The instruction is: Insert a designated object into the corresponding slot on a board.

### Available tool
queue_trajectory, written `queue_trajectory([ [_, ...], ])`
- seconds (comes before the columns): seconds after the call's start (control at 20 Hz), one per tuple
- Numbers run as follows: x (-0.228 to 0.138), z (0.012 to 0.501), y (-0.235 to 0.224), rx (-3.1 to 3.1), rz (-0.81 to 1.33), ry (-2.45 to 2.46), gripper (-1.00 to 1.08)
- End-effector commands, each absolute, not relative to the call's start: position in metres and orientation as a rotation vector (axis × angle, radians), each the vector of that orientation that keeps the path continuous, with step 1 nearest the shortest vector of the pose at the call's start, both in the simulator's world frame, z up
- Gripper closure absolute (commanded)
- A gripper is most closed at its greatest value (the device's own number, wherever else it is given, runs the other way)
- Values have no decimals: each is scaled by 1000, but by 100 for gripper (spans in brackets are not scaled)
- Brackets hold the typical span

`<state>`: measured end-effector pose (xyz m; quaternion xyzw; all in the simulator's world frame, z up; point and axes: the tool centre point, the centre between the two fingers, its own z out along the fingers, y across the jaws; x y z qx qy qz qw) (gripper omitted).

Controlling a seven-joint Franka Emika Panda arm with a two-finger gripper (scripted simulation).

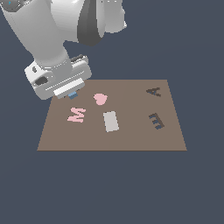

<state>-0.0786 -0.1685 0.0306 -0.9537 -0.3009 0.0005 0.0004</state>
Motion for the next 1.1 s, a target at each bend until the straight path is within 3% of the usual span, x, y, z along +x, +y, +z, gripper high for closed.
queue_trajectory([
  [0.0,-78,30,-169,-2996,0,-946,108],
  [1.05,-72,33,-171,-2977,1,-1002,108],
])
